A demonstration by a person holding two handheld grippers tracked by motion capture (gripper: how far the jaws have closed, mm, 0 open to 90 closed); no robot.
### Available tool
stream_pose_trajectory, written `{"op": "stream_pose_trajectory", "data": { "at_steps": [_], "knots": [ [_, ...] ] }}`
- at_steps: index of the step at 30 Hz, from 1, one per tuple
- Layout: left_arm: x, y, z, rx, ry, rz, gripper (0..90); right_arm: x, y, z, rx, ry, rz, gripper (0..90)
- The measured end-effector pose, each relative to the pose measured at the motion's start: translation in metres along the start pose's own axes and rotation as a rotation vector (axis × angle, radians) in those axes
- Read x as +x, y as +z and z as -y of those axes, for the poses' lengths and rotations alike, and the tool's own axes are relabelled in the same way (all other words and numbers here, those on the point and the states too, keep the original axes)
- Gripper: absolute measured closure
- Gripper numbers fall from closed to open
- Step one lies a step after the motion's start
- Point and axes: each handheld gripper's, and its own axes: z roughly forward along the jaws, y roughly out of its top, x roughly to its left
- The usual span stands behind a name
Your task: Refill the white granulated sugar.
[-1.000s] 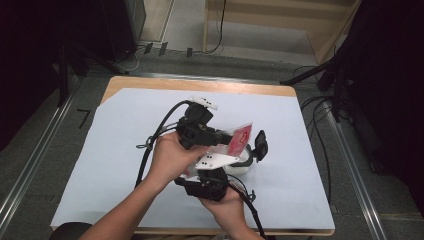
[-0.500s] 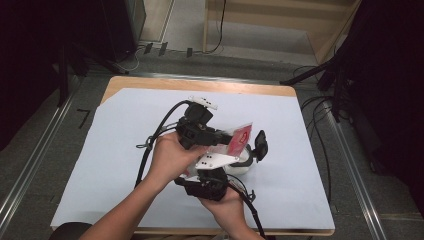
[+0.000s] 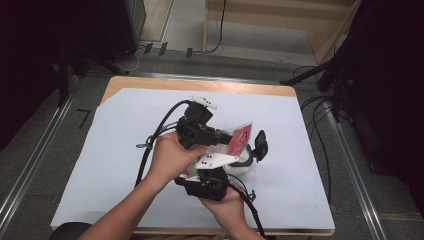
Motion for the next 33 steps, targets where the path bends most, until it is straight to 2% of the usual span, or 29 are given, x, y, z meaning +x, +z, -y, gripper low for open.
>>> {"op": "stream_pose_trajectory", "data": {
  "at_steps": [25, 33],
  "knots": [
    [-0.0010, 0.0020, -0.0011, 0.002, 0.000, 0.000, 80.0, -0.0011, 0.0001, -0.0001, 0.005, -0.015, 0.007, 63.7],
    [-0.0026, 0.0007, -0.0026, 0.014, 0.006, -0.015, 79.9, -0.0010, -0.0002, -0.0010, -0.003, -0.016, -0.001, 63.7]
  ]
}}
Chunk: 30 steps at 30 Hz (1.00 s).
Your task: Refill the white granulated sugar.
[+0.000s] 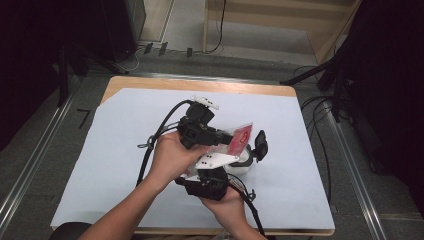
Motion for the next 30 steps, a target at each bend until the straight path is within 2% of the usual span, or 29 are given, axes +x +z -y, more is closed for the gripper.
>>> {"op": "stream_pose_trajectory", "data": {
  "at_steps": [19, 30],
  "knots": [
    [-0.0042, -0.0022, -0.0030, 0.000, 0.013, -0.012, 79.4, 0.0012, -0.0022, -0.0021, -0.016, -0.001, -0.013, 63.7],
    [-0.0042, 0.0036, -0.0046, 0.011, 0.024, -0.024, 80.6, -0.0036, -0.0017, -0.0002, -0.023, 0.010, -0.022, 63.7]
  ]
}}
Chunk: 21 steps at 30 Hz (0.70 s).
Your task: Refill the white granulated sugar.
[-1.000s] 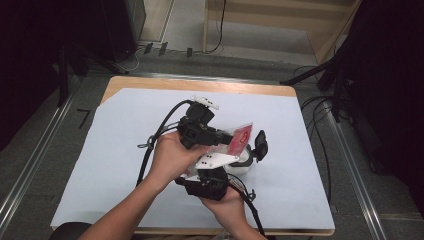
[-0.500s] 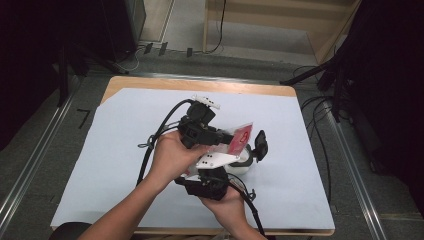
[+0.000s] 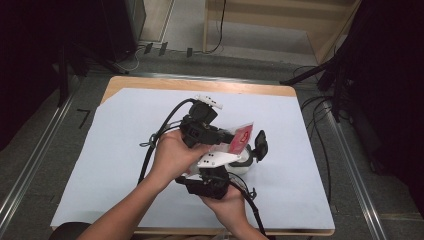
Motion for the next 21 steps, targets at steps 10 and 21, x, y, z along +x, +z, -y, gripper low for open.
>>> {"op": "stream_pose_trajectory", "data": {
  "at_steps": [10, 21],
  "knots": [
    [-0.0028, 0.0001, 0.0009, -0.001, 0.013, -0.002, 80.3, -0.0003, -0.0006, 0.0033, -0.016, -0.010, -0.010, 63.5],
    [-0.0026, -0.0005, 0.0018, 0.003, 0.013, -0.002, 80.4, -0.0001, 0.0000, 0.0036, -0.009, -0.017, -0.002, 63.6]
  ]
}}
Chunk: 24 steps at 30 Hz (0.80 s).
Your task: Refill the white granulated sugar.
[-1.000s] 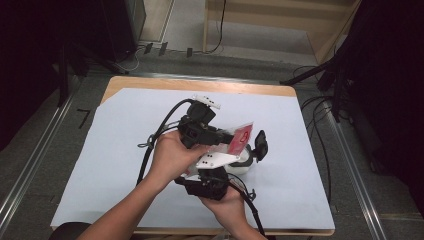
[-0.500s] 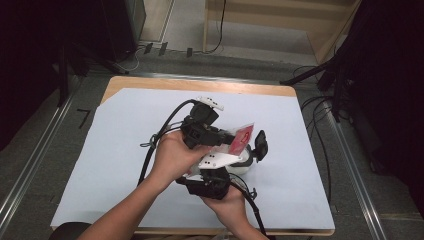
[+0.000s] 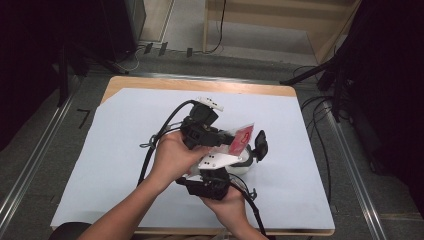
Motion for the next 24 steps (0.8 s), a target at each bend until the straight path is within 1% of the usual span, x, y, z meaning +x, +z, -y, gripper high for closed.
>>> {"op": "stream_pose_trajectory", "data": {
  "at_steps": [7, 9, 12, 16, 17, 18, 24],
  "knots": [
    [0.0015, 0.0001, -0.0016, -0.007, -0.002, 0.006, 80.0, 0.0001, 0.0000, -0.0008, -0.004, 0.012, -0.001, 63.1],
    [0.0025, -0.0003, -0.0025, -0.013, -0.009, 0.008, 80.4, -0.0009, -0.0004, -0.0020, -0.003, 0.014, -0.005, 63.5],
    [0.0015, -0.0015, -0.0043, -0.016, -0.009, 0.006, 80.5, -0.0003, -0.0016, -0.0040, -0.003, 0.026, -0.005, 63.6],
    [0.0003, -0.0038, -0.0037, -0.024, -0.001, 0.009, 80.8, 0.0018, -0.0023, -0.0060, 0.000, 0.016, -0.001, 63.6],
    [-0.0002, -0.0054, -0.0032, -0.026, 0.005, 0.000, 80.8, 0.0020, -0.0023, -0.0063, 0.002, 0.012, 0.000, 63.6],
    [-0.0002, -0.0058, -0.0030, -0.027, 0.003, 0.001, 80.8, 0.0022, -0.0020, -0.0068, 0.003, 0.008, -0.004, 63.6],
    [-0.0003, -0.0065, -0.0038, -0.033, 0.005, -0.005, 81.1, 0.0025, -0.0020, -0.0082, 0.010, 0.015, -0.006, 63.6]
  ]
}}
